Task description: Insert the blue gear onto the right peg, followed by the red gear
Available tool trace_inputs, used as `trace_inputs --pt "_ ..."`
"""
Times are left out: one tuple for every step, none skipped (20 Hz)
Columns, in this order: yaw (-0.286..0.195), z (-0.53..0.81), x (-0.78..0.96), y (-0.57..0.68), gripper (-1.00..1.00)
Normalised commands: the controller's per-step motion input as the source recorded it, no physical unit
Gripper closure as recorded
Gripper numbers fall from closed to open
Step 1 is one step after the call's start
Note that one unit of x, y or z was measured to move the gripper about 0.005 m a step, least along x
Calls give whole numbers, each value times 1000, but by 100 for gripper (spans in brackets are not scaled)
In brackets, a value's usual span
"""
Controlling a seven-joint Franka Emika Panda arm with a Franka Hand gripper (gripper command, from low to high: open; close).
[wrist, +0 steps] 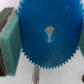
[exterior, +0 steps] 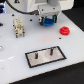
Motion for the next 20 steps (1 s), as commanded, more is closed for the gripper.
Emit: trace_inputs --pt "0 551 720 -223 100" --pt "0 551 726 -229 100" --pt "0 540 746 -217 100" --pt "0 534 754 -214 100" --pt "0 534 760 -211 100" --pt "0 534 780 -191 100" --pt "0 526 783 -183 100" --pt "0 514 780 -180 100" --pt "0 491 794 -169 100" --pt "0 466 791 -171 100" --pt "0 477 809 -169 100" --pt "0 457 809 -171 100" --pt "0 451 817 -169 100" --pt "0 429 814 -171 100" --pt "0 429 814 -171 100" --pt "0 423 814 -171 100" --pt "0 423 817 -174 100" --pt "0 414 820 -177 100" --pt "0 406 823 -183 100" --pt "0 397 834 -183 100"
